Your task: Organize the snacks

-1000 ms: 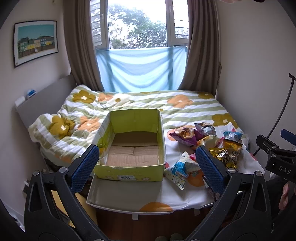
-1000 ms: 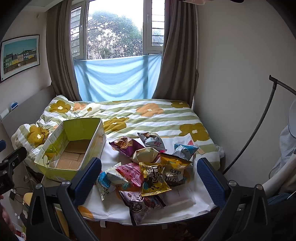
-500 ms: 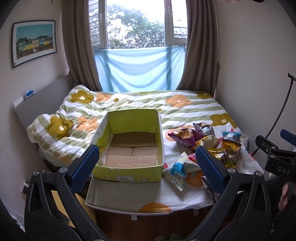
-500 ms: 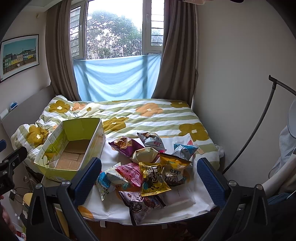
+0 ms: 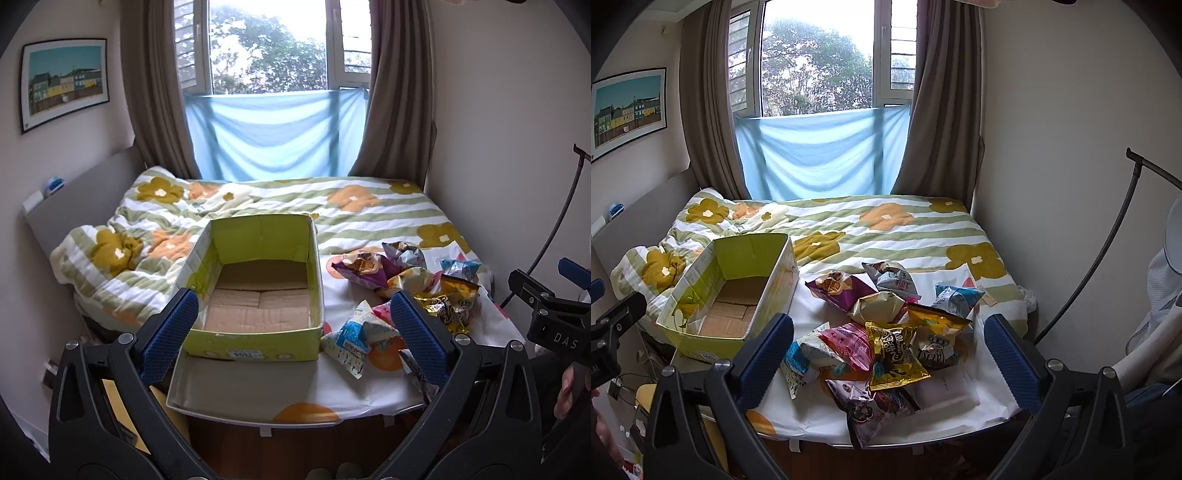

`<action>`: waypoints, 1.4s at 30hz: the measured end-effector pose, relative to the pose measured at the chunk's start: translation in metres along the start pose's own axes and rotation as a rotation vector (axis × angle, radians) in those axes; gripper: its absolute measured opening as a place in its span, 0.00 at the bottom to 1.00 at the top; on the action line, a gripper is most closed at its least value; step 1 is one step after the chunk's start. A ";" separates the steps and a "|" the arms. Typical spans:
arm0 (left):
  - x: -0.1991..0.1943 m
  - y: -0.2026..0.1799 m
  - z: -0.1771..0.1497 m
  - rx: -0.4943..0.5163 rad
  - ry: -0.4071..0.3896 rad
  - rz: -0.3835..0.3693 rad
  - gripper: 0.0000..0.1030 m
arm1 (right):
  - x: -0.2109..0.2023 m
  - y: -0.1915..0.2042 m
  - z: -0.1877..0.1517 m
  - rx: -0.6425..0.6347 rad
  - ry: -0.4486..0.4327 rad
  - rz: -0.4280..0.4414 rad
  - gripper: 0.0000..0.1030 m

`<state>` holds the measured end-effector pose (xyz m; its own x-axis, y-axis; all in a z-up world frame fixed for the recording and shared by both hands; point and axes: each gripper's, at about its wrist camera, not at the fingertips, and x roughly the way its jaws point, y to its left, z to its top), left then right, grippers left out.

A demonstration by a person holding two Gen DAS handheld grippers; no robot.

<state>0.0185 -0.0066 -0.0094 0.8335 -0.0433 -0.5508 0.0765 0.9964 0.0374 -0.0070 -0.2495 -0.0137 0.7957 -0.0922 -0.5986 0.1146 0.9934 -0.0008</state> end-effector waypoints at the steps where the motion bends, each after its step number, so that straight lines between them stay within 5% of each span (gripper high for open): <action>1: 0.000 0.000 0.000 0.001 0.000 0.000 1.00 | 0.001 -0.001 0.001 0.002 0.003 -0.001 1.00; 13: 0.011 -0.010 0.008 0.034 0.036 -0.046 1.00 | -0.006 -0.022 0.000 0.034 0.013 -0.028 1.00; 26: 0.084 -0.070 -0.046 0.086 0.283 -0.312 1.00 | 0.032 -0.078 -0.026 0.065 0.154 -0.014 1.00; 36: 0.155 -0.141 -0.107 0.028 0.476 -0.398 1.00 | 0.133 -0.095 -0.034 0.012 0.326 0.248 1.00; 42: 0.188 -0.168 -0.124 0.000 0.509 -0.364 1.00 | 0.189 -0.091 -0.045 -0.028 0.418 0.375 1.00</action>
<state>0.0941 -0.1731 -0.2225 0.3884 -0.3396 -0.8566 0.3068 0.9242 -0.2273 0.1062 -0.3539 -0.1632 0.4749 0.2964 -0.8286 -0.1510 0.9550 0.2552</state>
